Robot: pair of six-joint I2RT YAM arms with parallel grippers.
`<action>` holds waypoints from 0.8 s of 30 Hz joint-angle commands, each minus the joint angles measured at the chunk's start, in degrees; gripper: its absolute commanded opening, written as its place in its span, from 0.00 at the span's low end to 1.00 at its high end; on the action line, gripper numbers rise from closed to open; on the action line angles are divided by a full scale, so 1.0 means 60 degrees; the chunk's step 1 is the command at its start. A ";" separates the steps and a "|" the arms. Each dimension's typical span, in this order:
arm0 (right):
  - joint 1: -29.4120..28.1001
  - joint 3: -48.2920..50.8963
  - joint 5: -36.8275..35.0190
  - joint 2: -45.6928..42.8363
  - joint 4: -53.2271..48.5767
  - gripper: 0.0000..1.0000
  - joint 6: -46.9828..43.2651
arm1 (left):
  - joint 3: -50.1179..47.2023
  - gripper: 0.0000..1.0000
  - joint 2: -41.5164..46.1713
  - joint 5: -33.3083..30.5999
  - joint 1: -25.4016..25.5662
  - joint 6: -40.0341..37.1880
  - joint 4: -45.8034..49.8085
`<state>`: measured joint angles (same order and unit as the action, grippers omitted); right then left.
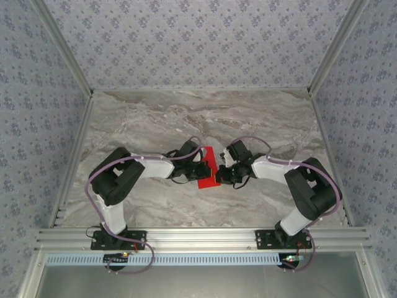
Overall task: Fold a paper plane with a square sheet of paper (pick it up from the middle)
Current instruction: Fold the triangle a second time at the center of the table.
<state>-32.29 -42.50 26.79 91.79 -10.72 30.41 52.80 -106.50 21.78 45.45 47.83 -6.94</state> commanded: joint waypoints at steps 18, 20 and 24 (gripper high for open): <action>0.0911 0.1013 0.0122 -0.1383 -0.1260 0.02 -0.0588 | 0.0081 0.00 -0.0429 -0.1068 0.0019 -0.0080 0.1597; 0.0853 0.0798 0.0189 -0.1598 -0.1116 0.02 -0.0467 | 0.0136 0.00 -0.0361 -0.1025 0.0018 -0.0290 0.1542; 0.0409 0.0354 0.0186 -0.1256 -0.0436 0.02 -0.0167 | 0.0137 0.00 -0.0068 -0.0898 -0.0013 -0.0975 0.1399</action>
<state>-28.16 -37.87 27.44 83.42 -15.22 28.05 54.22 -106.61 20.12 45.78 46.33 -4.14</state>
